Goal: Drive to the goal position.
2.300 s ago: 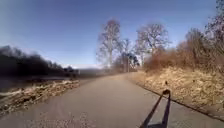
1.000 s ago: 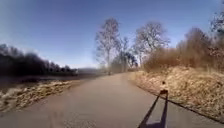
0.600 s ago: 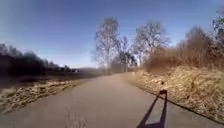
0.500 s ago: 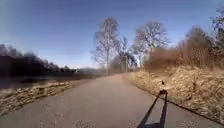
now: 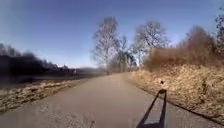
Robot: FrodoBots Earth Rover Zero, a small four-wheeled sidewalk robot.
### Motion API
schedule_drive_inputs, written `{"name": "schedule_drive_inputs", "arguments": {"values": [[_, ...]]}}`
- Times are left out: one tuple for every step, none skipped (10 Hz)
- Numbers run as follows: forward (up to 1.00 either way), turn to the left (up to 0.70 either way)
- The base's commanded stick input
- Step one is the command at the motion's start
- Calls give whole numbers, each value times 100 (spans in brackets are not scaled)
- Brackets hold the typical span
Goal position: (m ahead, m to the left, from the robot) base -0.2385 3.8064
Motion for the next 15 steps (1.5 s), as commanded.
{"name": "schedule_drive_inputs", "arguments": {"values": [[85, 32], [85, 34], [85, 34], [85, 33], [85, 9], [85, 0], [85, 0], [85, 0], [85, 0], [85, 0], [85, 0], [85, 0], [85, 0], [85, 0], [85, 0]]}}
